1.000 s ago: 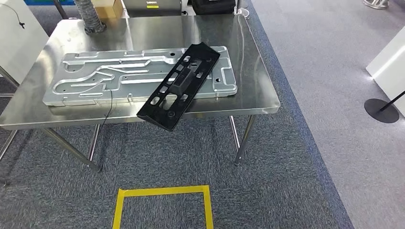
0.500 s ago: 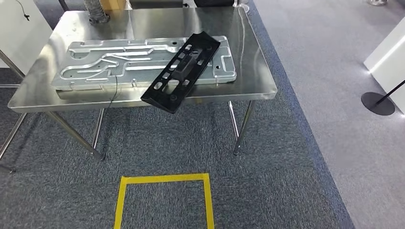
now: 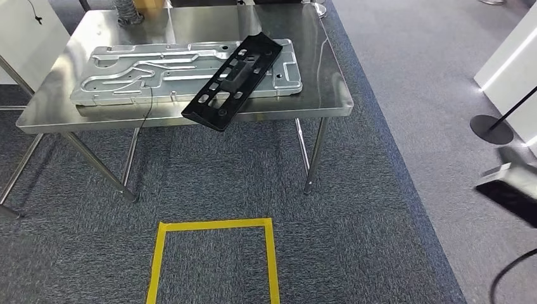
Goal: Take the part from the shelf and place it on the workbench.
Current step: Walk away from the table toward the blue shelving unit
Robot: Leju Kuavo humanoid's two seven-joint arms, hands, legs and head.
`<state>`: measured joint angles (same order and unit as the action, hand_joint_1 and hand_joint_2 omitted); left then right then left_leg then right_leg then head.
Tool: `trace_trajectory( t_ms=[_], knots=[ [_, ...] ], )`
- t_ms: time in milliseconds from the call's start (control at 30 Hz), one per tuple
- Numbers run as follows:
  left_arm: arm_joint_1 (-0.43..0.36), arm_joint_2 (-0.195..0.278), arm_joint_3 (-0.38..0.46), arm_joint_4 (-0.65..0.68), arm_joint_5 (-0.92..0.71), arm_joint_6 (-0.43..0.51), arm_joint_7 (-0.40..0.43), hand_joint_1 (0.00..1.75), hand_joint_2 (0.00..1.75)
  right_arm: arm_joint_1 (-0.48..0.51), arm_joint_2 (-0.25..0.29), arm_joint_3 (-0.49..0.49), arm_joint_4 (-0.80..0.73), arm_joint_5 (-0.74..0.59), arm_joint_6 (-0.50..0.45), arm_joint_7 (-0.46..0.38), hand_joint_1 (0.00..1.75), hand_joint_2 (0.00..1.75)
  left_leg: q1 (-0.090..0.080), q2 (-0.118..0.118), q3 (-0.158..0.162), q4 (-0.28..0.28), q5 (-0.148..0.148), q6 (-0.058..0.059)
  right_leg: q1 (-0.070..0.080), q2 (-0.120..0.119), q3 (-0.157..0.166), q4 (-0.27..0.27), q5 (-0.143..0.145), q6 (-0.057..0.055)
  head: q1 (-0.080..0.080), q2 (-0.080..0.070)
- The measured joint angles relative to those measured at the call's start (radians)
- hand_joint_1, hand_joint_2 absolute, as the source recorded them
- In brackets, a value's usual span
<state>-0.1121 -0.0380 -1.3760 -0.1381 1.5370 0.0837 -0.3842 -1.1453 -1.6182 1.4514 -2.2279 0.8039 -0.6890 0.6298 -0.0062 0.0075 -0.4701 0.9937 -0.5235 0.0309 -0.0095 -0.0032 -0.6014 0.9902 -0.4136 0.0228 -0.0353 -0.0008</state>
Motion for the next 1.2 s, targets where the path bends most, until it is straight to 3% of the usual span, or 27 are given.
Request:
trace_trajectory(
  t_ms=[67,133,167,233,267,300,333,400,467,500,567,633,700,767,800,833,867,933,967,1000,1100,1167,1200],
  knots=[
    [-0.002,0.0,0.0,0.0,0.003,0.0,0.001,0.0,0.0,0.291,0.209,-0.172,0.064,0.096,0.08,-0.18,0.0,0.0,0.005,0.001,0.005,-0.025,0.005,0.007,0.005,0.001,0.004,-0.013,0.018,0.011,0.0,0.0],
    [-0.007,-0.001,-0.002,0.0,0.006,0.001,0.002,0.0,0.0,0.624,0.434,-0.407,0.121,0.109,0.23,-0.519,0.0,0.0,0.013,-0.01,-0.001,-0.037,0.027,0.018,0.006,-0.005,-0.002,-0.003,0.005,0.021,0.0,0.0],
    [-0.007,-0.001,-0.003,0.0,0.007,0.001,0.001,0.0,0.0,0.75,0.524,-0.543,0.146,0.106,0.301,-0.724,0.0,0.0,0.014,-0.02,-0.01,-0.039,0.039,0.025,0.002,-0.009,-0.017,0.033,-0.024,0.024,0.0,0.0],
    [0.002,-0.001,-0.008,0.0,0.005,0.002,0.001,0.0,0.0,0.901,0.658,-0.88,0.204,0.111,0.392,-1.088,0.0,0.0,0.005,-0.036,-0.036,-0.031,0.053,0.034,-0.008,-0.007,-0.073,0.171,-0.107,0.029,0.001,0.0],
    [0.009,-0.001,-0.011,0.0,0.004,0.003,0.001,0.0,0.0,0.942,0.707,-1.069,0.237,0.112,0.423,-1.202,0.0,0.0,0.001,-0.04,-0.047,-0.025,0.057,0.035,-0.01,-0.005,-0.099,0.238,-0.135,0.031,0.001,0.0],
    [0.017,0.0,-0.013,0.0,0.002,0.004,0.001,0.0,0.0,0.973,0.746,-1.245,0.269,0.112,0.45,-1.254,0.0,0.0,-0.002,-0.042,-0.057,-0.019,0.059,0.036,-0.011,-0.003,-0.111,0.277,-0.147,0.033,0.001,0.0],
    [0.022,0.0,-0.016,0.0,0.0,0.004,0.001,0.0,0.0,0.993,0.779,-1.396,0.297,0.111,0.474,-1.252,0.0,0.0,-0.004,-0.044,-0.064,-0.013,0.059,0.035,-0.011,-0.002,-0.105,0.276,-0.139,0.034,0.001,0.0],
    [0.023,0.0,-0.02,0.0,-0.004,0.004,0.001,0.0,0.0,0.992,0.819,-1.611,0.351,0.108,0.526,-1.149,0.0,0.0,-0.006,-0.044,-0.075,0.0,0.057,0.032,-0.011,-0.004,-0.041,0.164,-0.086,0.032,0.001,0.0],
    [0.016,0.0,-0.024,0.0,-0.01,0.003,0.001,0.0,0.0,0.918,0.838,-1.735,0.428,0.106,0.586,-1.051,0.0,0.0,-0.012,-0.036,-0.089,0.01,0.054,0.025,-0.007,-0.007,0.018,0.051,-0.054,0.023,0.001,0.0],
    [0.012,0.0,-0.026,0.0,-0.013,0.003,0.001,0.0,0.0,0.86,0.844,-1.76,0.479,0.108,0.612,-1.026,0.0,0.0,-0.015,-0.03,-0.094,0.012,0.053,0.021,-0.005,-0.006,0.028,0.025,-0.051,0.018,0.001,0.0],
    [0.003,0.001,-0.031,0.0,-0.017,0.003,0.001,0.0,0.0,0.732,0.85,-1.743,0.596,0.104,0.644,-1.001,0.0,0.0,-0.018,-0.019,-0.098,0.014,0.054,0.014,-0.004,0.002,0.025,0.018,-0.049,0.007,0.001,0.0],
    [-0.003,0.001,-0.036,0.0,-0.02,0.003,0.001,0.0,0.0,0.622,0.848,-1.645,0.715,0.085,0.65,-0.991,0.0,0.0,-0.017,-0.014,-0.102,0.033,0.04,0.004,-0.009,0.009,0.024,0.012,-0.041,-0.002,0.0,0.0],
    [-0.006,0.002,-0.041,0.0,-0.02,0.003,0.001,0.0,0.0,0.551,0.841,-1.538,0.824,0.06,0.638,-0.993,0.0,0.0,-0.013,-0.014,-0.14,0.12,-0.013,-0.009,-0.012,0.008,0.023,0.008,-0.036,-0.009,0.0,0.0],
    [-0.004,0.002,-0.045,0.0,-0.02,0.003,0.002,0.0,0.0,0.511,0.838,-1.475,0.919,0.042,0.616,-0.995,0.0,0.0,-0.006,-0.014,-0.201,0.248,-0.073,-0.018,-0.011,0.003,0.021,0.009,-0.035,-0.011,0.001,0.0],
    [-0.002,0.002,-0.046,0.0,-0.019,0.003,0.004,0.0,0.0,0.496,0.838,-1.456,0.966,0.037,0.602,-0.993,0.0,0.0,-0.003,-0.014,-0.219,0.288,-0.082,-0.02,-0.011,0.0,0.02,0.009,-0.035,-0.011,0.001,0.0],
    [0.001,0.002,-0.047,0.0,-0.018,0.003,0.007,0.0,0.0,0.484,0.838,-1.442,1.014,0.033,0.587,-0.99,0.0,0.0,0.0,-0.013,-0.222,0.293,-0.072,-0.022,-0.011,-0.001,0.02,0.009,-0.034,-0.01,0.001,0.0],
    [0.003,0.002,-0.048,0.0,-0.016,0.003,0.01,0.0,0.0,0.476,0.837,-1.434,1.066,0.027,0.568,-0.989,0.0,0.0,0.003,-0.013,-0.206,0.261,-0.045,-0.021,-0.012,-0.003,0.021,0.01,-0.035,-0.009,0.001,0.0],
    [0.005,0.002,-0.048,0.0,-0.012,0.004,0.016,0.0,0.0,0.469,0.833,-1.43,1.171,0.006,0.523,-0.989,0.0,0.0,0.006,-0.015,-0.145,0.134,0.022,-0.017,-0.011,-0.005,0.022,0.011,-0.036,-0.004,0.001,0.0],
    [0.005,0.002,-0.048,0.0,-0.01,0.005,0.018,0.0,0.0,0.47,0.83,-1.432,1.224,-0.008,0.497,-0.993,0.0,0.0,0.006,-0.017,-0.119,0.078,0.043,-0.013,-0.01,-0.006,0.02,0.013,-0.036,0.0,0.001,0.0],
    [0.006,0.002,-0.049,0.0,-0.01,0.006,0.02,0.0,0.0,0.475,0.827,-1.438,1.271,-0.022,0.473,-0.999,0.0,0.0,0.005,-0.018,-0.104,0.044,0.052,-0.009,-0.008,-0.006,0.018,0.014,-0.035,0.006,0.001,0.0],
    [0.009,0.002,-0.049,0.0,-0.009,0.009,0.022,0.0,0.0,0.525,0.818,-1.483,1.392,-0.068,0.408,-1.03,0.0,0.0,0.004,-0.018,-0.099,0.022,0.057,0.009,-0.009,-0.006,0.014,0.009,-0.03,0.026,0.001,0.0],
    [0.009,0.002,-0.049,0.0,-0.008,0.015,0.021,0.0,0.0,0.57,0.813,-1.534,1.456,-0.107,0.382,-1.051,0.0,0.0,0.005,-0.018,-0.095,0.01,0.065,0.023,-0.012,-0.006,0.003,0.036,-0.053,0.036,0.001,0.0],
    [0.008,0.002,-0.049,0.0,-0.008,0.017,0.02,0.0,0.0,0.596,0.812,-1.564,1.486,-0.131,0.372,-1.064,0.0,0.0,0.006,-0.017,-0.094,0.006,0.068,0.028,-0.014,-0.004,-0.017,0.081,-0.081,0.039,0.001,0.0]
  ],
)
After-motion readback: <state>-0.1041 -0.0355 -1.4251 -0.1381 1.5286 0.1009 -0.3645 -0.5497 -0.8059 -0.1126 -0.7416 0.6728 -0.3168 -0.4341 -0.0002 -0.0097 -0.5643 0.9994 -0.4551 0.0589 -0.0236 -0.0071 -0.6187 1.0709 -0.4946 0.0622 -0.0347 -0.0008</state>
